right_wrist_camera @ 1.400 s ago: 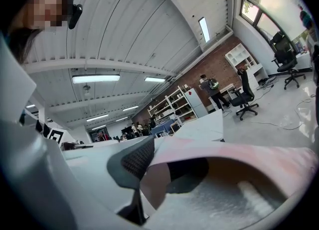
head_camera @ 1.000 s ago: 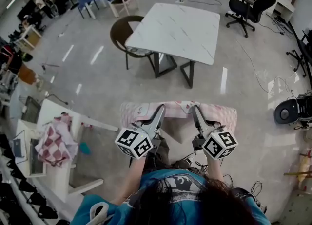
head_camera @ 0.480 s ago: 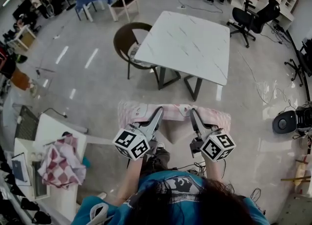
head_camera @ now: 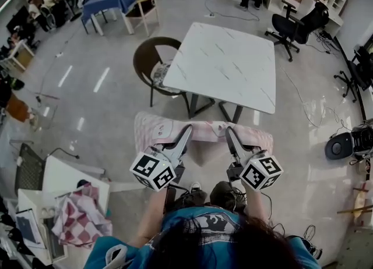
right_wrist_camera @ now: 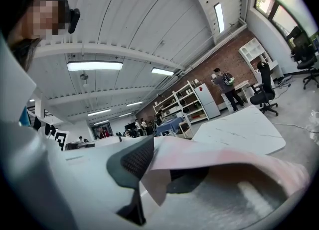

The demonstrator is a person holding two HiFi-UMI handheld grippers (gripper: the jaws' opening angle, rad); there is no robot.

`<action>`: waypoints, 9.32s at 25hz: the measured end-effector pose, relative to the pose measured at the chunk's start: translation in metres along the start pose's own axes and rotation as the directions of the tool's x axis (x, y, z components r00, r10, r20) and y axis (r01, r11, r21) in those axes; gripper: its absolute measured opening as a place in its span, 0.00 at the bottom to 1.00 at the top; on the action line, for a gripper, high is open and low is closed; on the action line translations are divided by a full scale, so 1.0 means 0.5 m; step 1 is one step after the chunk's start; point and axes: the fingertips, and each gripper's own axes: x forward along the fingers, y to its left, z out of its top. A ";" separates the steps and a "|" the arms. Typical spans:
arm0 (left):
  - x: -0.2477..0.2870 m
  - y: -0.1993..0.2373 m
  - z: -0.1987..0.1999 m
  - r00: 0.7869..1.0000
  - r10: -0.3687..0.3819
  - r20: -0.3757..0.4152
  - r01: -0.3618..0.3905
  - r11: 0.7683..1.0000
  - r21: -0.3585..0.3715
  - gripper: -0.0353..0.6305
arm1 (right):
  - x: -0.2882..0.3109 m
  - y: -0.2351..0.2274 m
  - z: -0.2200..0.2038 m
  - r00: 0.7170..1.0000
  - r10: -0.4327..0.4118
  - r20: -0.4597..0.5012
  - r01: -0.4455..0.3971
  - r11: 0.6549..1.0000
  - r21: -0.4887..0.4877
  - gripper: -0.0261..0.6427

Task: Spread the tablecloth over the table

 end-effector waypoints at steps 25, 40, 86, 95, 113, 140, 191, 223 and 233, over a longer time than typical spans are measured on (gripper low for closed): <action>0.427 0.216 0.338 0.979 -0.143 0.143 0.099 0.956 0.278 0.15 | 0.386 -0.182 0.398 0.978 0.104 0.182 -0.062 0.973 -0.224 0.16; 0.715 0.330 0.361 0.988 -0.112 0.103 0.076 0.950 0.303 0.15 | 0.552 -0.406 0.512 0.972 0.168 0.167 -0.125 0.963 -0.240 0.16; 1.224 0.624 0.742 0.800 -0.499 0.333 0.267 0.794 0.546 0.15 | 1.015 -0.608 1.007 0.932 0.195 0.307 0.063 0.744 -0.665 0.15; 1.215 0.590 0.719 0.795 -0.551 0.254 0.326 0.741 0.587 0.15 | 0.976 -0.621 0.975 0.931 0.163 0.328 0.060 0.815 -0.576 0.15; 1.501 0.729 0.736 0.872 -0.451 0.190 0.267 0.764 0.587 0.16 | 1.151 -0.813 1.087 0.960 -0.022 0.281 0.212 0.712 -0.669 0.15; 1.233 0.702 0.290 0.943 -0.332 -0.021 0.328 0.918 0.224 0.16 | 0.943 -0.806 0.611 0.987 -0.109 0.117 0.146 0.911 -0.386 0.14; 0.626 0.530 -0.326 0.904 -0.145 -0.402 -0.061 0.887 -0.457 0.18 | 0.475 -0.612 -0.082 0.976 -0.113 -0.184 0.172 0.922 0.347 0.11; 0.493 0.519 -0.598 0.739 -0.009 -0.673 -0.225 0.939 -0.260 0.18 | 0.365 -0.662 -0.396 0.818 -0.359 -0.449 0.553 0.707 0.442 0.13; 0.448 0.487 -0.551 0.765 -0.089 -0.637 -0.137 0.945 -0.298 0.31 | 0.344 -0.601 -0.377 0.822 -0.351 -0.449 0.526 0.770 0.362 0.33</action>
